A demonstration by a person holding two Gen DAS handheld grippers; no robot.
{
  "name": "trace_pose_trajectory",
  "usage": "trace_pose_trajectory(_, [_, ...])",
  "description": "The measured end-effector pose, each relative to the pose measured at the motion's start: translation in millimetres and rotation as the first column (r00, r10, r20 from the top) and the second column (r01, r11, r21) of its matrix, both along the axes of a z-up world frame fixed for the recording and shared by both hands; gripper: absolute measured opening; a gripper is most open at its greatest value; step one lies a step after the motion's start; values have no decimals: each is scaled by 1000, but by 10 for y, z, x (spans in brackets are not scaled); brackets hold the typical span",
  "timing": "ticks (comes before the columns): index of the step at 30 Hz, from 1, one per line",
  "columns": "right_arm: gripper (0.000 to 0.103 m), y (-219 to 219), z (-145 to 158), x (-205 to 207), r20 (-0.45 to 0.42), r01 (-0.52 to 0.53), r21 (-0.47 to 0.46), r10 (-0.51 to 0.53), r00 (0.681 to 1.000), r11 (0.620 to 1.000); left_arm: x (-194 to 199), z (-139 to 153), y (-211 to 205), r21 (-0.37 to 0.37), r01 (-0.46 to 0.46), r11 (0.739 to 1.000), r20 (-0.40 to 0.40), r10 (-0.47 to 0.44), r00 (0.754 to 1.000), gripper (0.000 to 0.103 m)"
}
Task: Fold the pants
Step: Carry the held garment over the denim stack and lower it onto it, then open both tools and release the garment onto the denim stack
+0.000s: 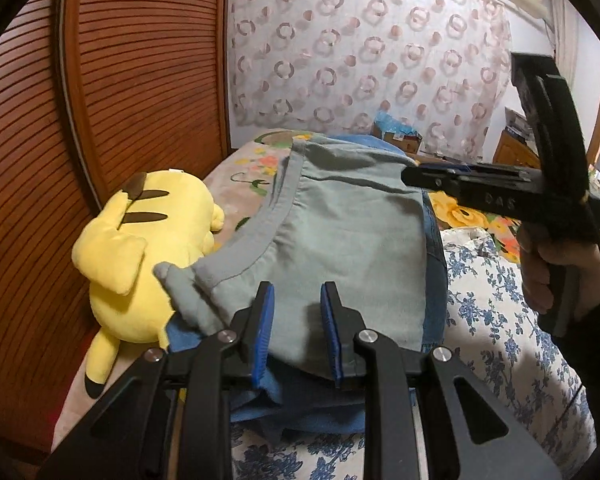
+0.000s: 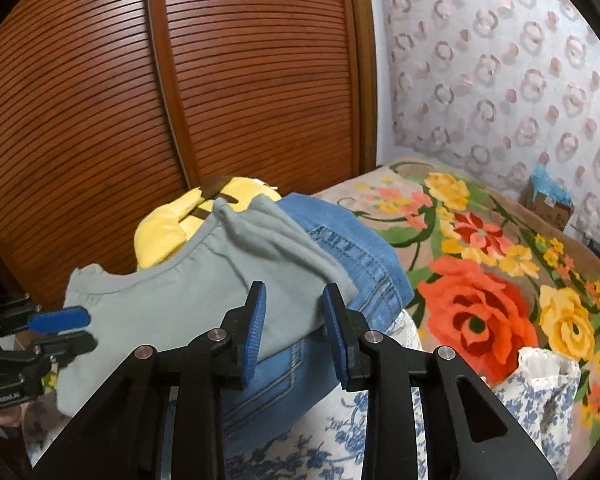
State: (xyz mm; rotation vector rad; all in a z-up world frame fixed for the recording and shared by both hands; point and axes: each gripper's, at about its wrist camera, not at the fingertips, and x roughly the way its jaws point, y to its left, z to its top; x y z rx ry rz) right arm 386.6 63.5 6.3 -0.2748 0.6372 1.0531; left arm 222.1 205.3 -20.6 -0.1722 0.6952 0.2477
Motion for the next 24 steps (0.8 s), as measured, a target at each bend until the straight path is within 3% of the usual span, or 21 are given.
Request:
trace_pose_trajectory(6, [31, -64, 29, -187, 2, 0, 6, 0, 1000, 1000, -126, 98, 3, 13, 6, 1000, 10, -6, 1000, 26])
trace_pose_trajectory(13, [35, -144, 101, -388, 7, 20, 27, -21, 1000, 999, -303, 185, -4, 23, 12, 1000, 26, -12, 1000, 41])
trace_pose_trajectory(17, [38, -183, 125, -464, 10, 32, 30, -33, 999, 999, -379, 225, -12, 34, 6, 999, 32, -7, 999, 44])
trace_pose_trajectory(21, [40, -232, 130, -568, 16, 38, 39, -39, 999, 999, -458, 265, -25, 35, 4, 999, 48, -6, 999, 57])
trace_pose_trajectory(24, [41, -281, 145, -630, 18, 44, 48, -45, 999, 998, -524, 297, -39, 33, 8, 999, 55, -10, 998, 59])
